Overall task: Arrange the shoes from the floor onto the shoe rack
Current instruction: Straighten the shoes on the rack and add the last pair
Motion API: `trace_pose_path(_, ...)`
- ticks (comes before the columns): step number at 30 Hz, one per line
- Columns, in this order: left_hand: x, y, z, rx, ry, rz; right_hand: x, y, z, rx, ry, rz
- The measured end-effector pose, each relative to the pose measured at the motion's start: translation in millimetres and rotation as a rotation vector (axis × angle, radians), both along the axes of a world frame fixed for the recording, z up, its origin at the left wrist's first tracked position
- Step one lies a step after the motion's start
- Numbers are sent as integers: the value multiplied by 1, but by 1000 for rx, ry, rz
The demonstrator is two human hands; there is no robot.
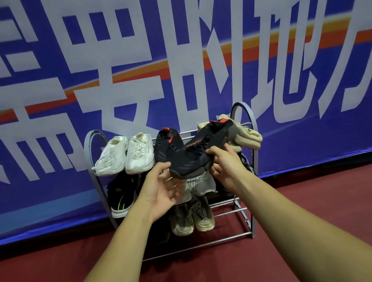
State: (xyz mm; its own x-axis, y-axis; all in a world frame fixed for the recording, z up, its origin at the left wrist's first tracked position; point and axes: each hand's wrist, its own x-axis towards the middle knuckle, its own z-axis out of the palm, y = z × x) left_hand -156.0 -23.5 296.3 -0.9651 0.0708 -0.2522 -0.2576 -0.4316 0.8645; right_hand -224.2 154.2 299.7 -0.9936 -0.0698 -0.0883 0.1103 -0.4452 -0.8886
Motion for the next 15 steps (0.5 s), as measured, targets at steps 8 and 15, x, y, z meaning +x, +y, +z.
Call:
trace_pose_path(8,-13,15,-3,30,17,109,1,0,0,23,111,65)
trace_pose_path(15,-27,39,-2,33,80,212,4,-3,-6,178,63,137)
